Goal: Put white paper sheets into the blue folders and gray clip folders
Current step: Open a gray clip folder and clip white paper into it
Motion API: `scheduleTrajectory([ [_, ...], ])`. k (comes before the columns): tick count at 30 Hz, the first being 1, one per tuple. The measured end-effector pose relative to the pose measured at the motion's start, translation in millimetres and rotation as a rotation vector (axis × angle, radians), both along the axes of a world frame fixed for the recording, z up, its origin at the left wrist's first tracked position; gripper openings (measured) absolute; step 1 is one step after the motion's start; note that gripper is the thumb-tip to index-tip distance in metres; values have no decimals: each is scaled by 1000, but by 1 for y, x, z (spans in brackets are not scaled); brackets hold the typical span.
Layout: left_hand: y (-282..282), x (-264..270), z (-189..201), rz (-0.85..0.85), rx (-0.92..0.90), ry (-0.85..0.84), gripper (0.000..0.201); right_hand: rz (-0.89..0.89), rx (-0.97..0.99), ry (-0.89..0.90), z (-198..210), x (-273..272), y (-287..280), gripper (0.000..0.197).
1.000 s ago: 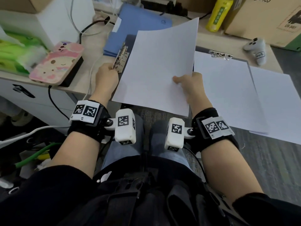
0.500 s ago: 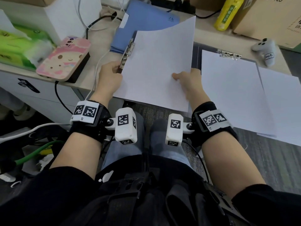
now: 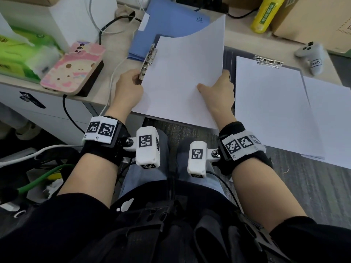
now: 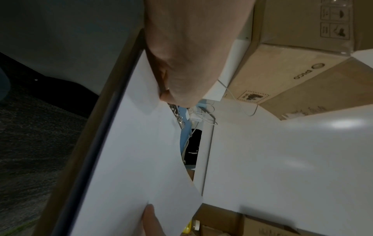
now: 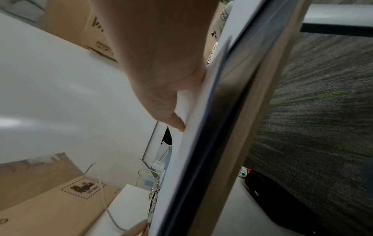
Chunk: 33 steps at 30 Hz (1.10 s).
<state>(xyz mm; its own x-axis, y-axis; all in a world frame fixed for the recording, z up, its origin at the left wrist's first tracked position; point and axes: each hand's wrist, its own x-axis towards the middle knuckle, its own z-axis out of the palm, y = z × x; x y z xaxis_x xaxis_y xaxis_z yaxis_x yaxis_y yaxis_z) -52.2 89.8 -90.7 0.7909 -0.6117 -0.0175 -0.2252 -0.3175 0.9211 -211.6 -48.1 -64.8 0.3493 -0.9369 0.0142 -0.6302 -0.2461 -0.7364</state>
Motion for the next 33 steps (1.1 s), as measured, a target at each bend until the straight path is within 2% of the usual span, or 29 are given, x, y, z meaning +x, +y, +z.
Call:
scheduleTrajectory([
  [2,-4,1,4,-13,167,-98,29,24,-60,93,-1,0,1,84],
  [4,-10,-1,10,-16,343,-182,31,49,-86,207,0,1,0,94],
  [6,-18,-5,16,-17,490,-229,43,65,-99,296,3,4,-5,86],
  [9,-28,-7,19,-12,562,-264,48,128,-57,388,9,6,-14,59],
  [13,-42,1,21,27,505,-207,42,180,6,458,13,8,-22,57],
  [21,-67,17,23,70,313,-81,34,216,37,479,18,10,-29,71],
  [23,-69,17,23,70,258,-60,25,225,31,489,18,10,-29,69],
  [25,-71,19,21,91,220,-51,5,233,26,504,19,10,-29,64],
  [28,-71,21,16,120,119,-14,17,243,32,517,20,12,-29,60],
  [31,-66,17,17,92,90,-5,7,248,34,528,20,12,-29,60],
  [32,-64,17,17,89,74,9,19,249,34,533,20,12,-30,59],
  [33,-63,18,15,84,61,0,39,249,35,538,20,12,-29,59],
])
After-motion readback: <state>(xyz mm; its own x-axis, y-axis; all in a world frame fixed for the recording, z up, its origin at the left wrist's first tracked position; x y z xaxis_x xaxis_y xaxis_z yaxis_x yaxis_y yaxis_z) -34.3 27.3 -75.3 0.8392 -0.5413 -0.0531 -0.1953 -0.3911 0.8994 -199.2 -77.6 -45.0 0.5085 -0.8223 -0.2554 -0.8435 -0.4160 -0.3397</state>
